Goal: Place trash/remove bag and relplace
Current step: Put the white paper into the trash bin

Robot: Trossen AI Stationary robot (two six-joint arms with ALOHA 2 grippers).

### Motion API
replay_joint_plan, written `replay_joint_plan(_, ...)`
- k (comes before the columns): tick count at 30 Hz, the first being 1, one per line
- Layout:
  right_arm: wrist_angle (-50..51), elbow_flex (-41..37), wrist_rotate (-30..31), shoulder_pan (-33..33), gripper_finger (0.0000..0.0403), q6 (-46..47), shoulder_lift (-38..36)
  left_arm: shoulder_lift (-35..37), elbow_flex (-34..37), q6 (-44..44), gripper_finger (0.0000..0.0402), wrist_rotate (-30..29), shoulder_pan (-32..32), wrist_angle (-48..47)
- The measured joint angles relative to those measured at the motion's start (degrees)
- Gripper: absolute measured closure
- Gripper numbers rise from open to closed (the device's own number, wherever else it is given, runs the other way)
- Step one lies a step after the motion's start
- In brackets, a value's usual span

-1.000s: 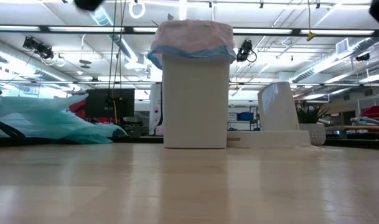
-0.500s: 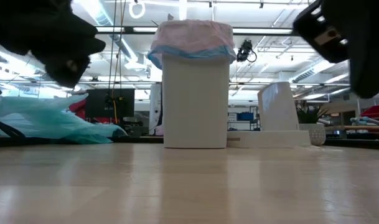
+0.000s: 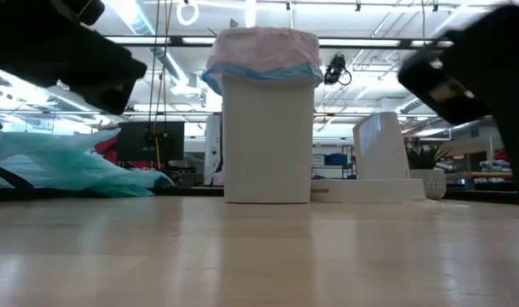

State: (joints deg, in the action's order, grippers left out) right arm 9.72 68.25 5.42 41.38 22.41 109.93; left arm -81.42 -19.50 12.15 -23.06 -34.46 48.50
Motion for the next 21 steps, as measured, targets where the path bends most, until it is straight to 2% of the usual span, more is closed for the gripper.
replay_joint_plan(8,-0.69,0.28,1.07,0.24,0.0177,-0.23,5.47,0.91,0.04,-2.73,0.0305,3.28,1.31,0.14)
replay_joint_plan(10,0.07,0.3,1.51,0.24,0.0189,-0.19,6.73,0.91,0.12,-2.72,0.0305,3.31,1.5,0.3)
replay_joint_plan(12,0.57,0.44,1.76,0.2,0.0224,1.07,7.3,0.91,0.1,-2.86,0.0305,3.47,1.52,0.53)
replay_joint_plan(17,1.07,0.22,1.34,-0.26,0.0378,3.73,6.23,0.91,0.06,-2.85,0.0304,3.69,1.85,1.46)
replay_joint_plan(21,2.35,-0.13,-0.37,-1.45,0.0389,8.73,2.77,1.24,0.06,-2.71,0.0304,3.75,3.04,1.97)
